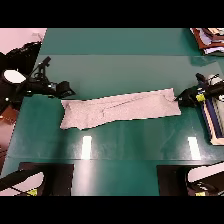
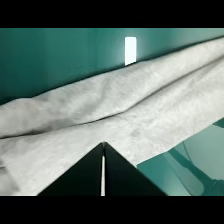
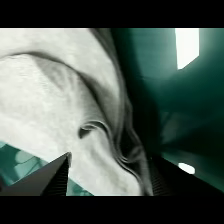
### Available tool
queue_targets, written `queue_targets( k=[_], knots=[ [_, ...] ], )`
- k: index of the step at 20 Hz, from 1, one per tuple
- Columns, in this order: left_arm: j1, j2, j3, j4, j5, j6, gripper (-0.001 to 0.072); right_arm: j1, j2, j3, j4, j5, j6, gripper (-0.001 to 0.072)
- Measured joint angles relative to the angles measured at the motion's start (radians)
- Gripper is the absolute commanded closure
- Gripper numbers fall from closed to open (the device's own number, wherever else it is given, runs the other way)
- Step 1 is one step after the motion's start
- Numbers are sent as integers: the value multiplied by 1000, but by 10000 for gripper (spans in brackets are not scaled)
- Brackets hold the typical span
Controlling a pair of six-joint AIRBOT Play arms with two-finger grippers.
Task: Fold the shirts.
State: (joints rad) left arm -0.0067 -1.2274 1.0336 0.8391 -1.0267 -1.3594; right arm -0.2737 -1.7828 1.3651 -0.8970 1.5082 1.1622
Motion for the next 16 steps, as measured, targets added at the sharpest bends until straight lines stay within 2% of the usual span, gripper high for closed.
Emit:
queue_targets(
  k=[1,2,3,4,5,6,11,16],
  knots=[
    [-27,0,1,0,18,0,689,6,-16,-4,25,12,-9,162],
    [-55,0,1,0,43,0,689,16,-32,-5,43,21,-17,255],
    [-83,-3,3,-2,66,0,689,29,-45,-3,49,21,-24,455],
    [-108,-11,8,-3,84,0,688,42,-56,-1,48,13,-32,590],
    [-130,-25,17,-3,93,0,689,55,-62,4,44,8,-42,665],
    [-155,-46,33,-3,98,-1,689,68,-67,12,47,5,-50,700],
    [-299,-221,165,-6,93,-10,689,100,-44,80,116,88,-63,700],
    [-450,-435,338,-7,93,-40,688,152,105,159,177,127,2,700]
  ],
)
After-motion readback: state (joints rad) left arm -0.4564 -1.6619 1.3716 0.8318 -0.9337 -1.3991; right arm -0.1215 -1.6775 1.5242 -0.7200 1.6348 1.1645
